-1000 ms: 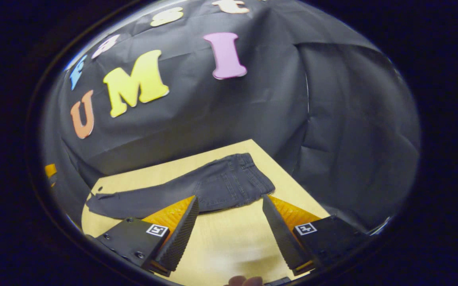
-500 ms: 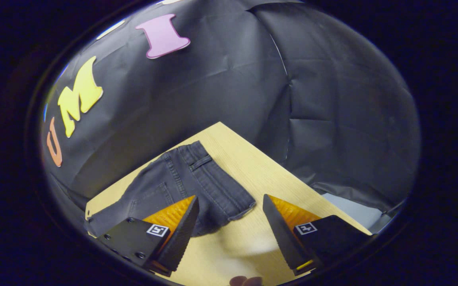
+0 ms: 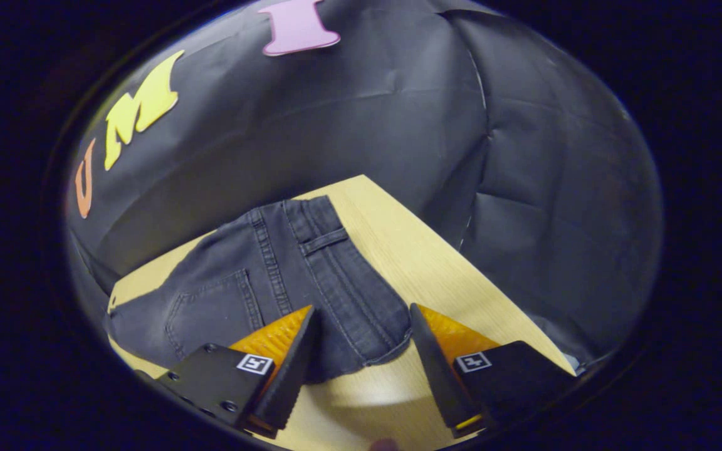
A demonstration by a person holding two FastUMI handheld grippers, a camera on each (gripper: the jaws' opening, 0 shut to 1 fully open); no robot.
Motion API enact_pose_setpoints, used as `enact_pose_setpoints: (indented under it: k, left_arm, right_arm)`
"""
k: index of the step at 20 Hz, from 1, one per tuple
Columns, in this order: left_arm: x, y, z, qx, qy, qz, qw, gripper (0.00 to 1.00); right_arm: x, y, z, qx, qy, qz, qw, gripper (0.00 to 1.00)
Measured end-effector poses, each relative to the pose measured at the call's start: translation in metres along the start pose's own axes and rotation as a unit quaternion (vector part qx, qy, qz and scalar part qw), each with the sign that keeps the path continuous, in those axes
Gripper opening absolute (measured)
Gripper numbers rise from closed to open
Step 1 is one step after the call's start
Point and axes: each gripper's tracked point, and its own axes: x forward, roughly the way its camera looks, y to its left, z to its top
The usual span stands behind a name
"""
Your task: Grasp the waist and the cuffs of the jeans and fold them to make the two legs overlap; first hold the waist and fold one-third of the jeans toward the cuffs, then hold the cuffs and fold the remaining one-third in the same direction to finish folding.
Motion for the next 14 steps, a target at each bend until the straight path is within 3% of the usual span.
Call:
enact_pose_setpoints:
  k: [5,6,7,8,10,14]
  left_arm:
    - [-0.010,0.023,0.002,-0.035,-0.010,0.016,0.999,0.99]
    - [-0.013,0.031,0.002,-0.040,-0.012,0.020,0.999,0.99]
    - [-0.016,0.039,0.002,-0.042,-0.013,0.025,0.999,0.99]
    - [-0.019,0.048,0.002,-0.043,-0.015,0.030,0.999,0.99]
    - [-0.023,0.065,0.003,-0.049,-0.021,0.036,0.998,0.99]
    - [-0.028,0.096,0.002,-0.071,-0.028,0.041,0.996,0.99]
  right_arm:
    - [-0.002,0.012,0.002,0.080,0.032,0.014,0.996,0.19]
    - [-0.002,0.013,0.007,0.095,0.030,0.016,0.995,0.19]
    - [-0.004,0.013,0.003,0.098,0.037,0.017,0.994,0.04]
    - [-0.014,0.012,0.010,0.096,0.032,0.018,0.995,0.00]
    - [-0.033,0.018,0.023,0.077,0.015,0.023,0.997,0.03]
    - [-0.081,0.057,0.061,0.027,-0.028,0.046,0.998,0.03]
